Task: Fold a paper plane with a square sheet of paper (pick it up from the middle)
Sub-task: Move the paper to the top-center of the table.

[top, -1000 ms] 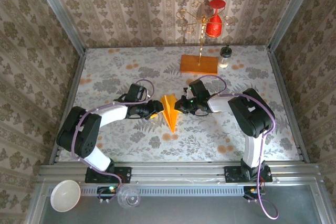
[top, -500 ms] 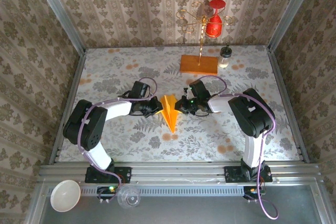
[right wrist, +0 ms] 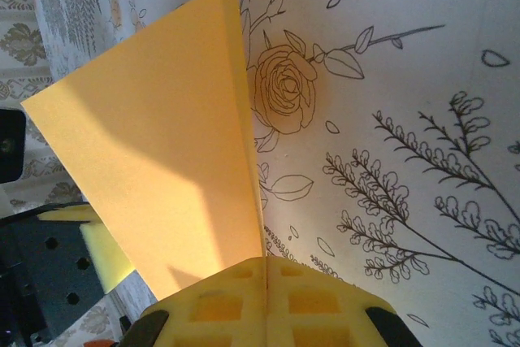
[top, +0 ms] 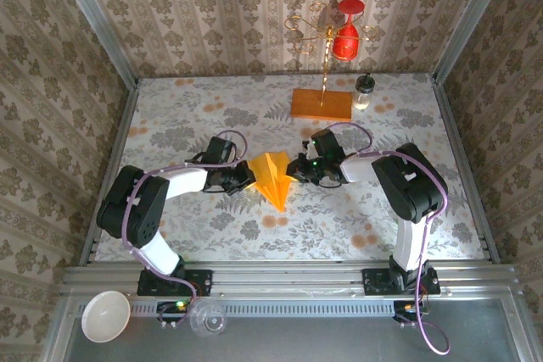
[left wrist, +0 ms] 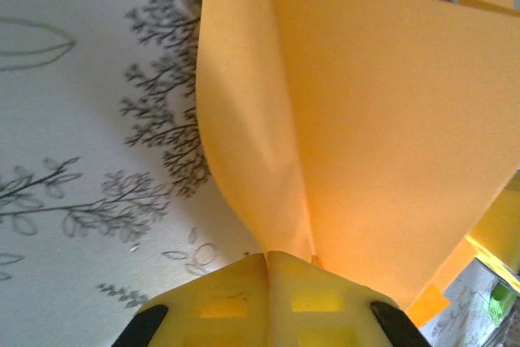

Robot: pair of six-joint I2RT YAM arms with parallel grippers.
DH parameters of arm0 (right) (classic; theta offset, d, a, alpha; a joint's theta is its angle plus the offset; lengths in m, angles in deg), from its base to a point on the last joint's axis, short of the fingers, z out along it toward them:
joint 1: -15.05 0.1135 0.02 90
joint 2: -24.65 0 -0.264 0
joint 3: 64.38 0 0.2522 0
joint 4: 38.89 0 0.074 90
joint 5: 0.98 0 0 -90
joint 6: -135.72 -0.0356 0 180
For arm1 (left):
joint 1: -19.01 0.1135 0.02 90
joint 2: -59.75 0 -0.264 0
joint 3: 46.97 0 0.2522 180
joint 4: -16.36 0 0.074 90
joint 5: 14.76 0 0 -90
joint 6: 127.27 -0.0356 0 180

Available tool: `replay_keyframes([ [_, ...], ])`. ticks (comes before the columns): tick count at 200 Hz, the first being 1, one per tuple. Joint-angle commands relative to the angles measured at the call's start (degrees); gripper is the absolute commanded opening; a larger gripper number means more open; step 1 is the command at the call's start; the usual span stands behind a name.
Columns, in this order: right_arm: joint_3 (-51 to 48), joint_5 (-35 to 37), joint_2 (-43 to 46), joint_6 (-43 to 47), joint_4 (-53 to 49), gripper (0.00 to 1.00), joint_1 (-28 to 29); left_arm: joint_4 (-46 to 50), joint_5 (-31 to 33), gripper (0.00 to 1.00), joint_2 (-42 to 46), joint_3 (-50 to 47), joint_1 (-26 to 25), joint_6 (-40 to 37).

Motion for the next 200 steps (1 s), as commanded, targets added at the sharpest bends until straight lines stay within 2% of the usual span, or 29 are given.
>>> replay_keyframes([
  [1, -0.6, -0.3, -0.4, -0.4, 0.8, 0.01, 0.2, 0.4, 0.2, 0.11, 0.9, -0.8, -0.3, 1.1],
  [35, -0.3, -0.9, -1.3, -0.2, 0.5, 0.01, 0.3, 4.1, 1.6, 0.22, 2.7, 0.8, -0.4, -0.1],
  [86, 0.2, -1.8, -0.7, -0.1, 0.4, 0.02, 0.4, 9.9, 4.5, 0.37, 10.2, 1.8, -2.2, -0.6],
  [127, 0.4, -1.9, -0.6, -0.2, 0.4, 0.02, 0.4, 7.6, 4.3, 0.38, 12.3, 1.3, -7.2, 2.2],
  [156, 0.3, -1.9, -0.8, -0.3, 0.6, 0.02, 0.4, 7.4, 4.2, 0.40, 8.7, 2.9, -10.7, 0.8],
  [200, 0.2, -1.8, -0.8, -0.4, 0.7, 0.02, 0.5, 6.0, 2.6, 0.41, 2.3, 6.2, -12.5, -0.5],
])
